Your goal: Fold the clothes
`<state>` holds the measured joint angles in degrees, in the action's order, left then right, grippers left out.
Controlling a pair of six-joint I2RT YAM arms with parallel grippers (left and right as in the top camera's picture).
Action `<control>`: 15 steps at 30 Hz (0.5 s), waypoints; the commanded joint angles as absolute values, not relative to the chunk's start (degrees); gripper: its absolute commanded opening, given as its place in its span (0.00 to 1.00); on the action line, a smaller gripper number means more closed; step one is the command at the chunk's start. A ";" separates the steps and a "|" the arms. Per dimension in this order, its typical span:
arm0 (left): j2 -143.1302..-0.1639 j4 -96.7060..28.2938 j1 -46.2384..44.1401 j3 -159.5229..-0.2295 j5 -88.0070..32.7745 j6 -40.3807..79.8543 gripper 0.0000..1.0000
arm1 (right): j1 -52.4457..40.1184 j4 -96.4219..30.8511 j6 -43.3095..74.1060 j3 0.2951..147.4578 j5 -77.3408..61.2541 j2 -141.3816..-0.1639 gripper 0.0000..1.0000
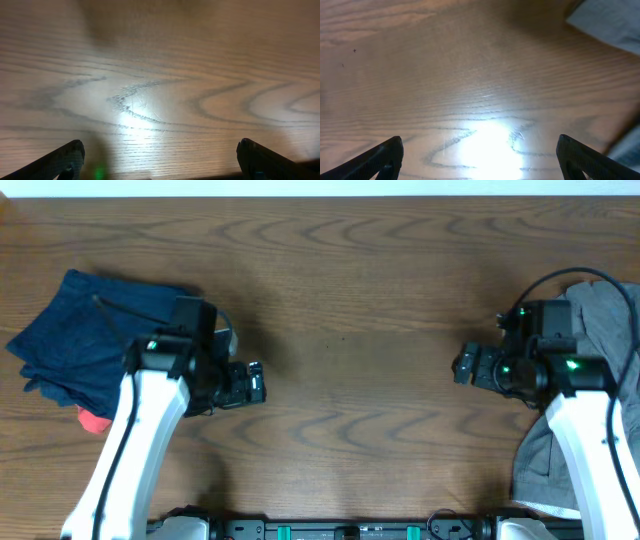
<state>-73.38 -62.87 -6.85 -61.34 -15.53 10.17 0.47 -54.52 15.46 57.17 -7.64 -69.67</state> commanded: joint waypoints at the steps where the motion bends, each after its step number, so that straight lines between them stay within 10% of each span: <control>1: -63.90 -63.29 -6.96 -59.99 -11.66 9.02 0.98 | 0.67 -54.17 16.40 55.88 -5.17 -61.98 0.96; 15: -16.99 -55.68 -7.05 -53.43 -4.21 9.02 0.98 | -0.93 -44.38 19.70 36.97 2.96 -24.49 0.99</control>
<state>-20.38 -55.64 -6.87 -54.68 -5.85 10.00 0.14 -44.53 18.87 38.79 1.54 -26.52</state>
